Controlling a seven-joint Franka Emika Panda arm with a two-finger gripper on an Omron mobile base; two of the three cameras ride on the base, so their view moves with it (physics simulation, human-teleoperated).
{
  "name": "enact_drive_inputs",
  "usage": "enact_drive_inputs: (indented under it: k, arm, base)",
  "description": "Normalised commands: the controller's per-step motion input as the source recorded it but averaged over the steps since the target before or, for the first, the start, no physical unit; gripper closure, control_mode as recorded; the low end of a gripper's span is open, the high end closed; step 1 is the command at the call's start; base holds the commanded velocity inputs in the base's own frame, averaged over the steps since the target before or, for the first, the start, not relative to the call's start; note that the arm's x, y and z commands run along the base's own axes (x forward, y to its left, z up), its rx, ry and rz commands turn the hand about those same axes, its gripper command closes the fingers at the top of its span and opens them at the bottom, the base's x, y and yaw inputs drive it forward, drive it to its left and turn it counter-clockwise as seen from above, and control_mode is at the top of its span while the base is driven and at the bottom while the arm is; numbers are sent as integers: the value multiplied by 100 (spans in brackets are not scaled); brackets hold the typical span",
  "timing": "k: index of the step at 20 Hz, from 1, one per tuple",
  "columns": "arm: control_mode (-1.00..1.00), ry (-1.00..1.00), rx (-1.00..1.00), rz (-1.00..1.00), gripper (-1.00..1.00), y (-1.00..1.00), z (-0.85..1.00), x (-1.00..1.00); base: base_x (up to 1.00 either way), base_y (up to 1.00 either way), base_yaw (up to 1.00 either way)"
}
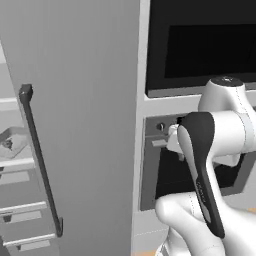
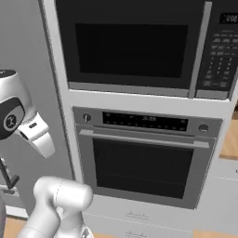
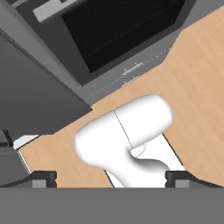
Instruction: Take the meat container that has the fish and place it on the second highest rack of the freezer. Then take the vegetable container that has the carrot and avocado and place it on the highest rack of the freezer.
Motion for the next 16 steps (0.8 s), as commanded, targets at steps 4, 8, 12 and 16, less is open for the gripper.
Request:
enact_drive_inputs:
  k: [4,8,12,16]
  arm:
    - [100,0,0,0,-100,0,0,0]
    - [100,0,0,0,-100,0,0,0]
    - [100,0,0,0,-100,0,0,0]
    - [100,0,0,0,-100,0,0,0]
  base:
    - [1,-100,2]
    - [10,-100,2]
    - [19,-100,0]
    - [27,-100,1]
